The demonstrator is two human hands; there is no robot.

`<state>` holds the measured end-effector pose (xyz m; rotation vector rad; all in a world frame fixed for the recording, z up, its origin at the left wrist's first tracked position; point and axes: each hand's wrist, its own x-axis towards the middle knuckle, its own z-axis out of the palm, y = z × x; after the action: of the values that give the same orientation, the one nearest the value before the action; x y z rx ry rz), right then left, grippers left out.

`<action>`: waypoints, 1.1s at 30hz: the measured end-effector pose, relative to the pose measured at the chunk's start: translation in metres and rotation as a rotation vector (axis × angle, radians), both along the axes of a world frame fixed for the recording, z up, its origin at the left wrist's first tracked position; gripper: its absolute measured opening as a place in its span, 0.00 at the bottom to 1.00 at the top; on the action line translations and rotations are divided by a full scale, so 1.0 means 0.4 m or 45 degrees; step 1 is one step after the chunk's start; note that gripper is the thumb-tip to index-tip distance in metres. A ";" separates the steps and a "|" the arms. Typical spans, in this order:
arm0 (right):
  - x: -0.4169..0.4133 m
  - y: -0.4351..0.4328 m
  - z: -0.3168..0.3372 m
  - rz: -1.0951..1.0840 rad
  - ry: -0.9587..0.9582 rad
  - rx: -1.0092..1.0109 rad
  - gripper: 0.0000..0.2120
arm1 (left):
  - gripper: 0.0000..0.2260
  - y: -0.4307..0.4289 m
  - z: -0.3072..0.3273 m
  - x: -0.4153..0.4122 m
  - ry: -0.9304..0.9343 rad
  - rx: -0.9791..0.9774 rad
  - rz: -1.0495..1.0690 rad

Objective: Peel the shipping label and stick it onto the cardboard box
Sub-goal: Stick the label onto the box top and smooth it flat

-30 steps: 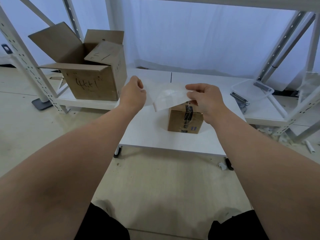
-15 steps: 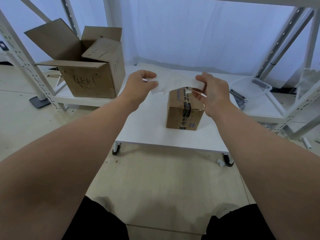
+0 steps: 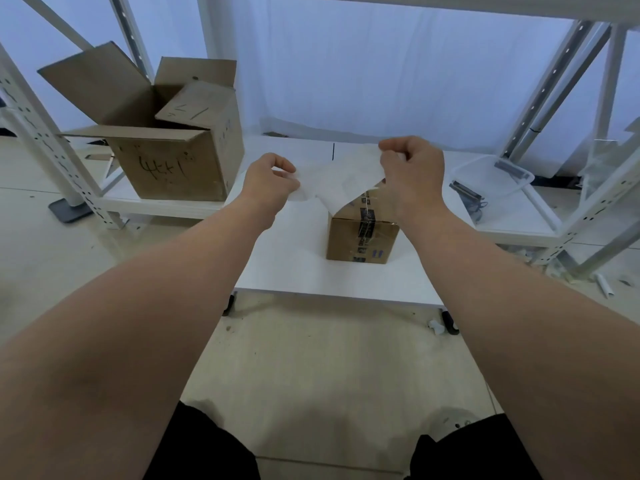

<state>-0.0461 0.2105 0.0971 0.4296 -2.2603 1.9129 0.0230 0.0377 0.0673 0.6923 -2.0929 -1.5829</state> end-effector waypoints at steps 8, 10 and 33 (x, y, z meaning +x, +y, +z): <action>-0.033 0.030 -0.008 -0.130 -0.123 -0.061 0.11 | 0.10 -0.026 -0.027 0.018 -0.125 -0.303 0.054; -0.043 0.055 -0.013 -0.119 -0.186 -0.017 0.11 | 0.10 -0.046 -0.030 0.029 -0.135 -0.320 0.064; -0.080 0.072 -0.055 -0.084 -0.236 0.034 0.16 | 0.12 -0.030 -0.167 -0.005 -1.503 -1.607 -0.640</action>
<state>-0.0782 0.2393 0.0753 0.1847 -2.3823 1.9656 0.0211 0.0257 0.0004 0.6230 -3.5392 0.5282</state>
